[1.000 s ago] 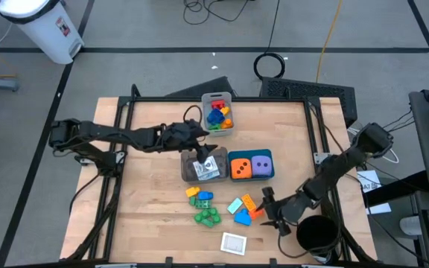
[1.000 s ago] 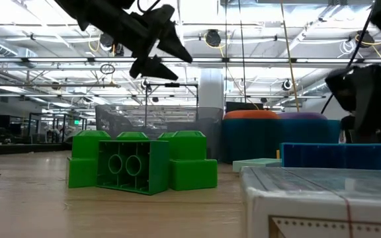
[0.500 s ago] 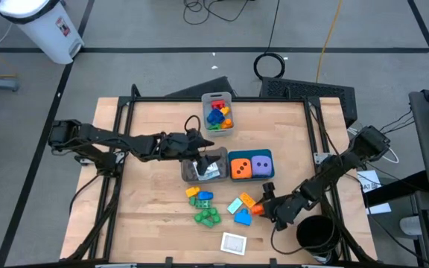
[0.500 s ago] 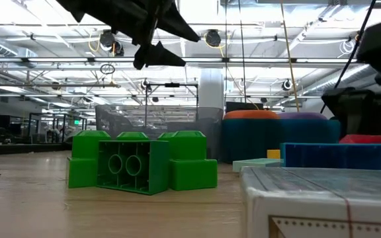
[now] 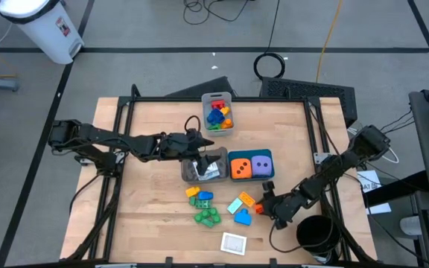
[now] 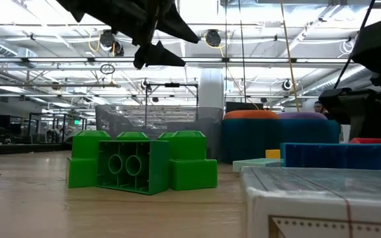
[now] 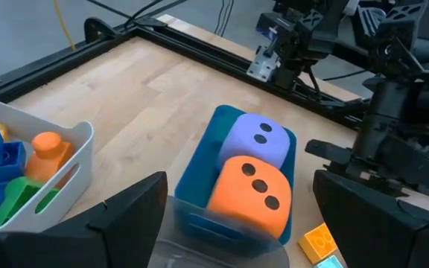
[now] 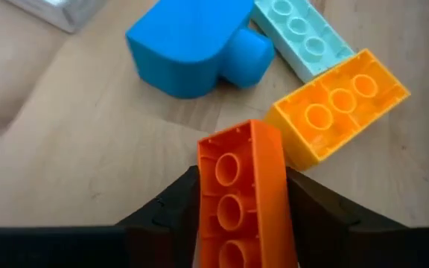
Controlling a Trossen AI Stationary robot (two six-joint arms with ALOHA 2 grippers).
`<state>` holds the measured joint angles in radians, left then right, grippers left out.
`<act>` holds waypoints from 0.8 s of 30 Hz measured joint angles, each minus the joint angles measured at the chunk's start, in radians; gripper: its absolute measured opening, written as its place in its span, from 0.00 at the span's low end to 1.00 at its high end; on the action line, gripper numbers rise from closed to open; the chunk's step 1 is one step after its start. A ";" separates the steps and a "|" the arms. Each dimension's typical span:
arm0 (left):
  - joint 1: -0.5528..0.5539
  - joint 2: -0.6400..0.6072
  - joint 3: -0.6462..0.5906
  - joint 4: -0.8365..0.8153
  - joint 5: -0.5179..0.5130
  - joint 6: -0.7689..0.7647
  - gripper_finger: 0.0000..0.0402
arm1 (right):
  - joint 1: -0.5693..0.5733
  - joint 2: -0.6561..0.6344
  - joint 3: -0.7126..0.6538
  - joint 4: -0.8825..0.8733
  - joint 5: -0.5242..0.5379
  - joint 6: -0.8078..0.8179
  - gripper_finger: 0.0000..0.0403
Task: Pick & Place Toys
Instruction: Put the orange game piece into the gray bin
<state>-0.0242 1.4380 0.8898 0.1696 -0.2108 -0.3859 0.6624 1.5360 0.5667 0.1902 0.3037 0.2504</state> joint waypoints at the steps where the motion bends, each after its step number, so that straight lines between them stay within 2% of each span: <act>1: 0.000 0.000 0.000 0.000 0.000 0.000 0.86 | 0.000 -0.006 0.000 -0.003 -0.017 0.000 0.36; 8: 0.000 0.000 0.000 0.052 0.000 -0.010 0.86 | 0.000 -0.126 0.000 0.017 -0.007 -0.044 0.36; 11: 0.000 0.000 0.000 0.071 0.000 -0.010 0.86 | 0.000 -0.214 0.000 0.072 0.082 -0.166 0.36; 14: 0.000 0.016 0.000 0.096 0.000 -0.021 0.86 | -0.008 -0.285 0.000 0.133 0.229 -0.333 0.36; 16: -0.001 0.030 0.000 0.112 0.011 -0.038 0.86 | -0.035 -0.309 0.000 0.183 0.318 -0.433 0.36; 18: 0.000 0.062 0.003 0.201 0.048 -0.017 0.86 | -0.079 -0.320 0.000 0.221 0.377 -0.513 0.36; 24: -0.005 0.182 0.002 0.437 0.178 0.085 0.86 | -0.258 -0.308 0.000 0.270 0.373 -0.589 0.36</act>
<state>-0.0292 1.6196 0.8921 0.6062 -0.0327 -0.3006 0.4048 1.2281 0.5671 0.4605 0.6769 -0.3382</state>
